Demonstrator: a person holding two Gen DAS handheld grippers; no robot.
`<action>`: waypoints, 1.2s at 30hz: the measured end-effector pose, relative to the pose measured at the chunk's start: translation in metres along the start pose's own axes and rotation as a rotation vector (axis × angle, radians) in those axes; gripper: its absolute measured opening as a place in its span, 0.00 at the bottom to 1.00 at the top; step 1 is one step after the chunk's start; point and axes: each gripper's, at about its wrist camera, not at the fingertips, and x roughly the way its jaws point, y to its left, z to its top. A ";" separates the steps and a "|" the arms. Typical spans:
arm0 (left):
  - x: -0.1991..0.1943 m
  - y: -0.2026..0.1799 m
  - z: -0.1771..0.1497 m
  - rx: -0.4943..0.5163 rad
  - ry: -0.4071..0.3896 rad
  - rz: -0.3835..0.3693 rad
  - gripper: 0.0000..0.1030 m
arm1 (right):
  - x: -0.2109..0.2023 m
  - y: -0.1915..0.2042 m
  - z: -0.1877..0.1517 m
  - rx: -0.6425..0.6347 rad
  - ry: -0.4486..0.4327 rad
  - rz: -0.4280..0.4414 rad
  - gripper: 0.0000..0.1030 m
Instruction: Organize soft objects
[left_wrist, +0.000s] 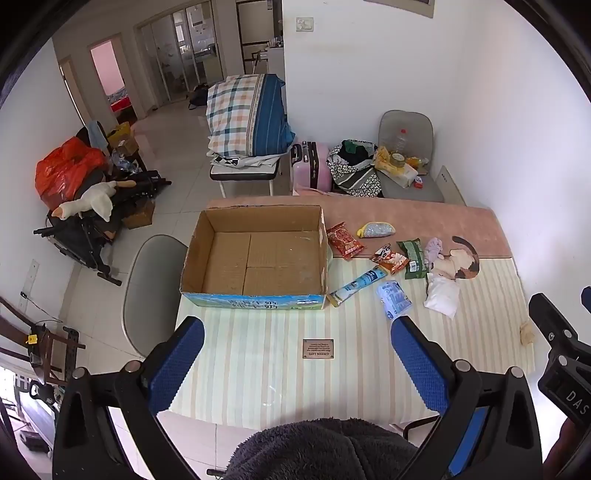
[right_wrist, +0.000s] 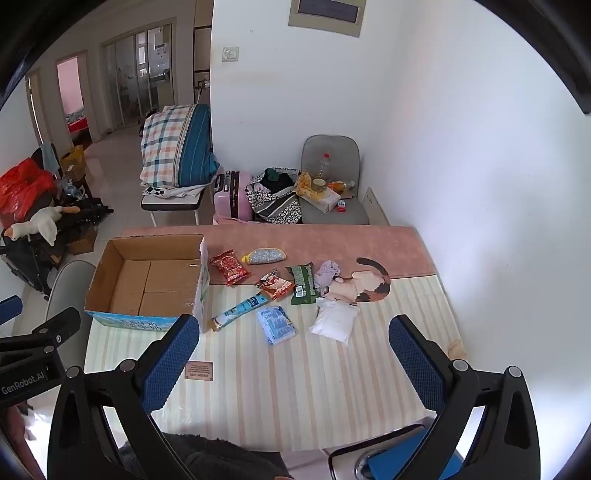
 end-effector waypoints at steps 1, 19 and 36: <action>0.000 -0.001 0.000 0.000 -0.001 0.000 1.00 | 0.000 0.001 0.000 -0.003 -0.004 -0.010 1.00; -0.002 -0.004 0.004 -0.002 0.010 -0.027 1.00 | 0.006 0.003 -0.005 0.006 0.018 -0.030 1.00; -0.003 -0.004 0.011 0.004 -0.014 -0.031 1.00 | -0.001 -0.008 0.003 0.024 -0.009 -0.021 1.00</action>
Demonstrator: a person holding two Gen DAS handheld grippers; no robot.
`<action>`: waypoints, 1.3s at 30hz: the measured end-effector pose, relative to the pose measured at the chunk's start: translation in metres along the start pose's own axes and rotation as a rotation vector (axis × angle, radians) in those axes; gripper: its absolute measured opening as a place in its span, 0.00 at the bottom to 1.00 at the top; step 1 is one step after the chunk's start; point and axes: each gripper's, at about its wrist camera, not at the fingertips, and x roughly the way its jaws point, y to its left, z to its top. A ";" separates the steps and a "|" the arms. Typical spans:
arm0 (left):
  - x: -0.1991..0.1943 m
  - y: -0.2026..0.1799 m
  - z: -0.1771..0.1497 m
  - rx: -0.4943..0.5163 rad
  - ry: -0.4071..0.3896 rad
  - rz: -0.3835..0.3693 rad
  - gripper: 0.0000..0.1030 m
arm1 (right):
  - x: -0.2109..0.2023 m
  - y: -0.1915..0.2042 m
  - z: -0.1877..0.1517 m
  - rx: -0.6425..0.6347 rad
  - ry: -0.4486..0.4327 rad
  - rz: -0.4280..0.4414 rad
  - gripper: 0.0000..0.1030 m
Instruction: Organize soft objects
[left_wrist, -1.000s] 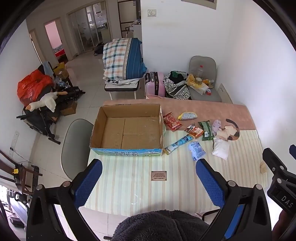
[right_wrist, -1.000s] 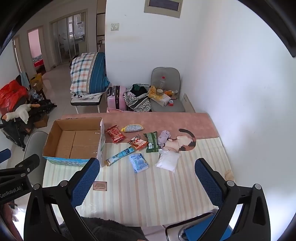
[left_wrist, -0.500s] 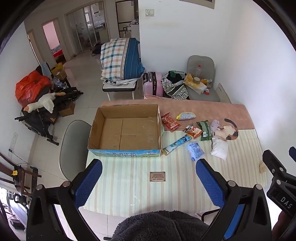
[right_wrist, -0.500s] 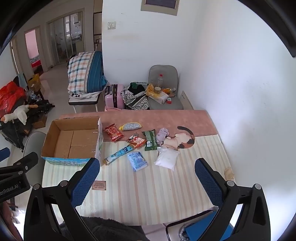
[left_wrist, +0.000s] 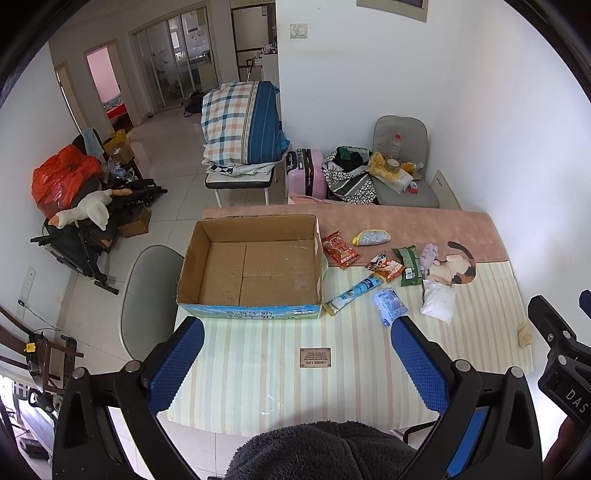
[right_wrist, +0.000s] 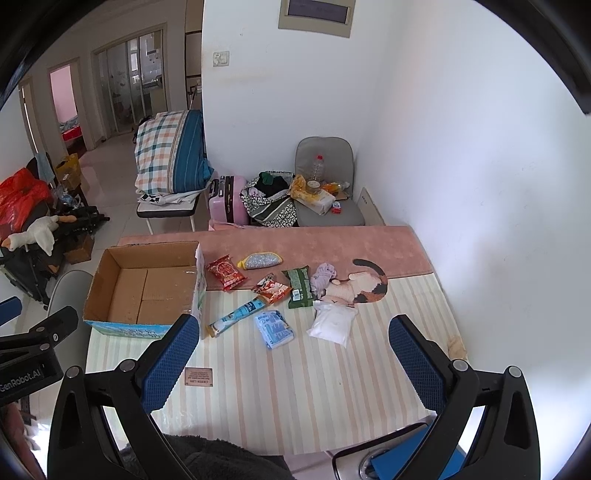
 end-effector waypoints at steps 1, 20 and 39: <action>0.000 0.000 0.000 0.000 0.000 0.000 1.00 | 0.000 0.001 -0.001 0.001 -0.001 0.000 1.00; -0.005 -0.001 0.007 0.004 -0.008 -0.006 1.00 | -0.002 0.003 0.004 -0.008 -0.019 0.009 1.00; -0.007 -0.003 0.006 0.006 -0.023 -0.006 1.00 | -0.003 0.004 0.007 -0.004 -0.030 0.007 1.00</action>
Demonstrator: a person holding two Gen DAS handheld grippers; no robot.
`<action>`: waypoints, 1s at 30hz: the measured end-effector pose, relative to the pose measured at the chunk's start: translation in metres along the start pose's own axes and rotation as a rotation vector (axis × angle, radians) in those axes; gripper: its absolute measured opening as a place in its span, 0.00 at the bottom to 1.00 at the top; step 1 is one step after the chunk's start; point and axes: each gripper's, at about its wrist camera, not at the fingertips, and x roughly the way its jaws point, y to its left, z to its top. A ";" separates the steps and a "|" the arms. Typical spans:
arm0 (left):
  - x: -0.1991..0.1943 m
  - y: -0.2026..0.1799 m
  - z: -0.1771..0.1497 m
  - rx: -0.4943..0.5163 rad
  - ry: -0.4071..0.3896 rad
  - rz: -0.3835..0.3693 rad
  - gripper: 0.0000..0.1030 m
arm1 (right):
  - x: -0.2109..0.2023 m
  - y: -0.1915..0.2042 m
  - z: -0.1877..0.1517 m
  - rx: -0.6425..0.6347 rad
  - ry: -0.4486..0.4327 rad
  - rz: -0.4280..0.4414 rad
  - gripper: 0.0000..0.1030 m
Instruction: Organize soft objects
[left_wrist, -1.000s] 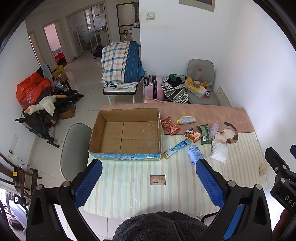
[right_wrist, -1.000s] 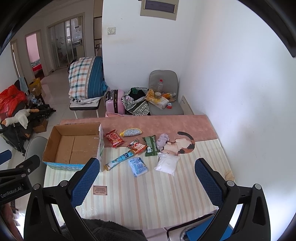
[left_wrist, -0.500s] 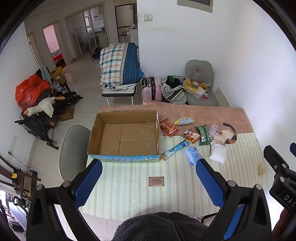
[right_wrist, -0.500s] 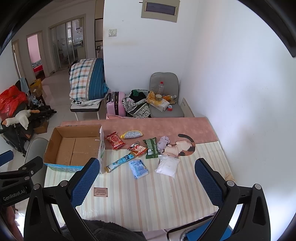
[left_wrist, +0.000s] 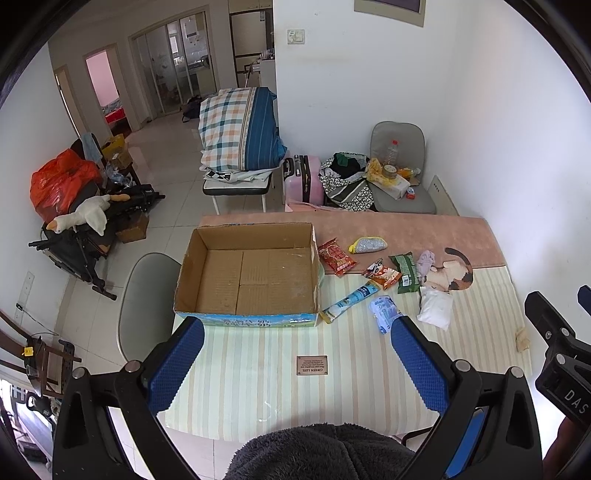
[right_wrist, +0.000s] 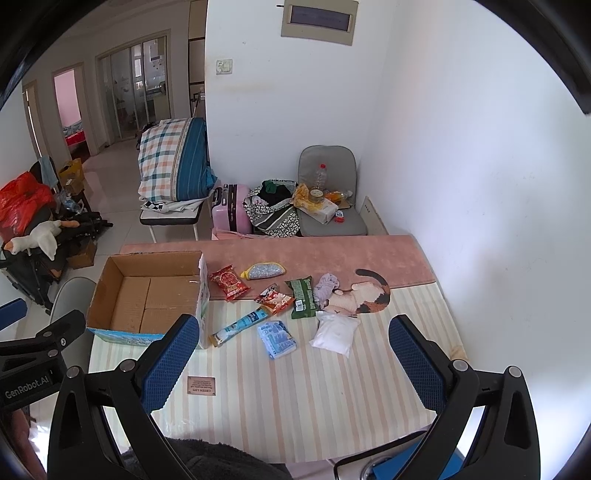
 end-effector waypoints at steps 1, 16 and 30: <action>0.000 0.000 -0.001 -0.001 0.000 0.000 1.00 | 0.001 0.000 0.001 -0.002 0.000 -0.001 1.00; 0.002 -0.001 0.001 -0.002 0.004 -0.003 1.00 | 0.003 0.001 0.003 -0.003 0.001 0.004 1.00; 0.079 -0.035 0.042 0.061 0.039 -0.019 1.00 | 0.065 -0.059 0.021 0.168 0.100 -0.018 1.00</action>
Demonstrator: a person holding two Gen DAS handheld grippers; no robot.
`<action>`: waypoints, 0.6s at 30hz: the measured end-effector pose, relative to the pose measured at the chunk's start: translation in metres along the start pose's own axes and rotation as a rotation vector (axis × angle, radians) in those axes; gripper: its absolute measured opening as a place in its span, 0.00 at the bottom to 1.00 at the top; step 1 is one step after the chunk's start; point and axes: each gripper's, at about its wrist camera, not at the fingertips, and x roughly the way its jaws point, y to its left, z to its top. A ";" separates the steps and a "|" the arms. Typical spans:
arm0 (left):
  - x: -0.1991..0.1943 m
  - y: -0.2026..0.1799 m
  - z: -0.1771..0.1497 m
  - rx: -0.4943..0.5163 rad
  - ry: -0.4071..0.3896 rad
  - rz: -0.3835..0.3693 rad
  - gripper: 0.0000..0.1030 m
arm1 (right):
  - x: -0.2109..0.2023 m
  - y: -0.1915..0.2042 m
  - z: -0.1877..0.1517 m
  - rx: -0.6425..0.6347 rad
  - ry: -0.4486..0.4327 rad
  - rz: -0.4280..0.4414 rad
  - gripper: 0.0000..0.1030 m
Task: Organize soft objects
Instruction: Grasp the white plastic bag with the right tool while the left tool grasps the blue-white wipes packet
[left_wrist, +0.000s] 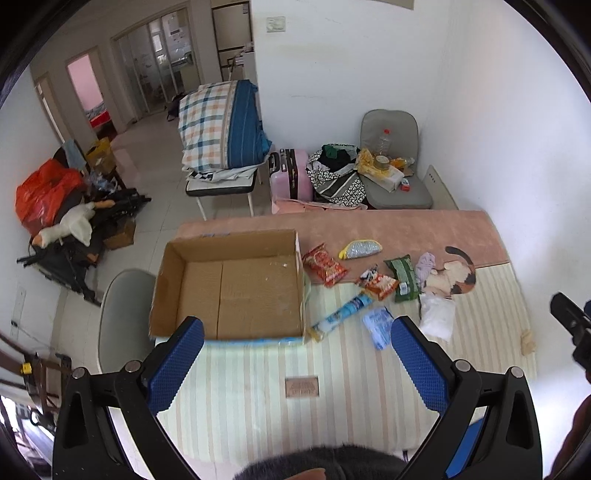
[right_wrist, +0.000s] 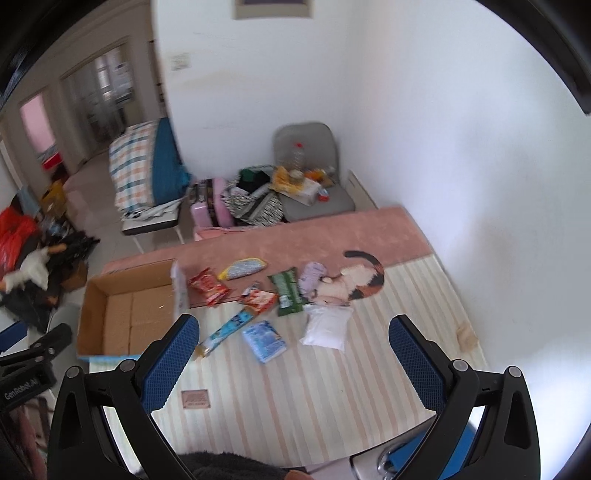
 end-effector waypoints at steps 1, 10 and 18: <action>0.012 -0.005 0.006 0.011 0.013 0.004 1.00 | 0.018 -0.012 0.005 0.021 0.028 -0.008 1.00; 0.192 -0.076 0.026 0.059 0.367 -0.082 1.00 | 0.244 -0.088 0.010 0.076 0.405 -0.020 1.00; 0.350 -0.132 -0.010 -0.069 0.757 -0.191 0.97 | 0.432 -0.106 -0.033 0.120 0.719 -0.005 1.00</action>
